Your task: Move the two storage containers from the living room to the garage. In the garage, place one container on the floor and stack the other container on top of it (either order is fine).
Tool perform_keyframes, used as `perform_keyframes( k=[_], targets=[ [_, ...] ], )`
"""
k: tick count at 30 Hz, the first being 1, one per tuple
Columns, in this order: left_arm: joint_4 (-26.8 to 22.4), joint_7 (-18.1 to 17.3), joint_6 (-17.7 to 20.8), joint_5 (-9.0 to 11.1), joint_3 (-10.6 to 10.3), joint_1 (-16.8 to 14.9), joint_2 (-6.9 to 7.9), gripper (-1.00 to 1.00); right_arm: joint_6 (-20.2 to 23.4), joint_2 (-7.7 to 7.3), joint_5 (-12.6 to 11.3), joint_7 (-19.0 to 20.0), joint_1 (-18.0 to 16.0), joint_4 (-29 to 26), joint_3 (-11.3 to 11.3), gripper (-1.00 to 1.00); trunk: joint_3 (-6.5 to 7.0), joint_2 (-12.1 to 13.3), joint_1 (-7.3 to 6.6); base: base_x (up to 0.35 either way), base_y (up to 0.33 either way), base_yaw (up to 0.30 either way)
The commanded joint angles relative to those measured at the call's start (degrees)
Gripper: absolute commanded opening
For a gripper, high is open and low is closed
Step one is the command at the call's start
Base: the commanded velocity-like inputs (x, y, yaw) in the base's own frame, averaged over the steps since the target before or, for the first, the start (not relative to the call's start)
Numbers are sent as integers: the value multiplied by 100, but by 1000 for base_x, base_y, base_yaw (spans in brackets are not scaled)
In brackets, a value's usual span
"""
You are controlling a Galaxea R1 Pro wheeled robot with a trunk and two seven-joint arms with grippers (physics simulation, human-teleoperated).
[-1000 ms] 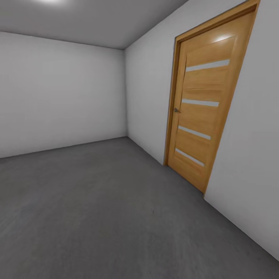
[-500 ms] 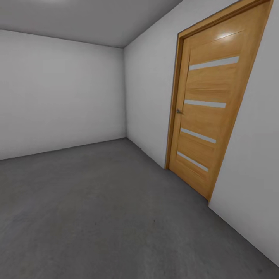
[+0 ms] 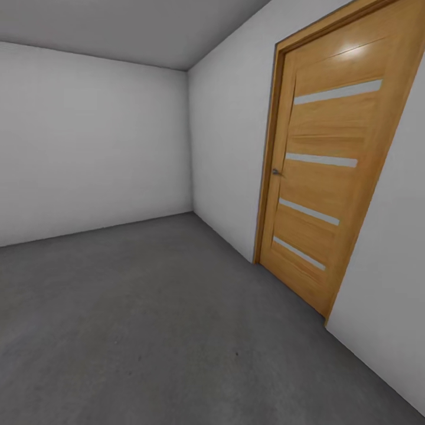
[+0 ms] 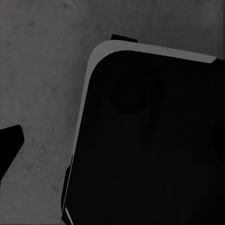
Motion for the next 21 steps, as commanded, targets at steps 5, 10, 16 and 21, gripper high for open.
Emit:
perform_keyframes(
  k=[5, 10, 16, 21],
  targets=[
    [-6, 5, -10, 15, 19, 1, 0, 100, -20, 2, 37, -1, -1, 3, 35, 100, -4, -2, 3, 323, 0, 0],
    [-5, 8, -10, 15, 19, 1, 0, 100, -20, 0, 55, -1, -1, 3, 43, 100, -4, -2, 3, 323, 0, 0],
    [-4, 9, -10, 15, 22, 1, -8, 100, -9, 5, 62, 4, -1, 3, 51, 100, -4, -2, 3, 323, 0, 0],
    [-1, 9, -10, 15, 27, 1, -9, 100, 7, 6, 63, 7, -1, 3, 64, 100, -4, -2, 3, 323, 0, 0]
  ],
)
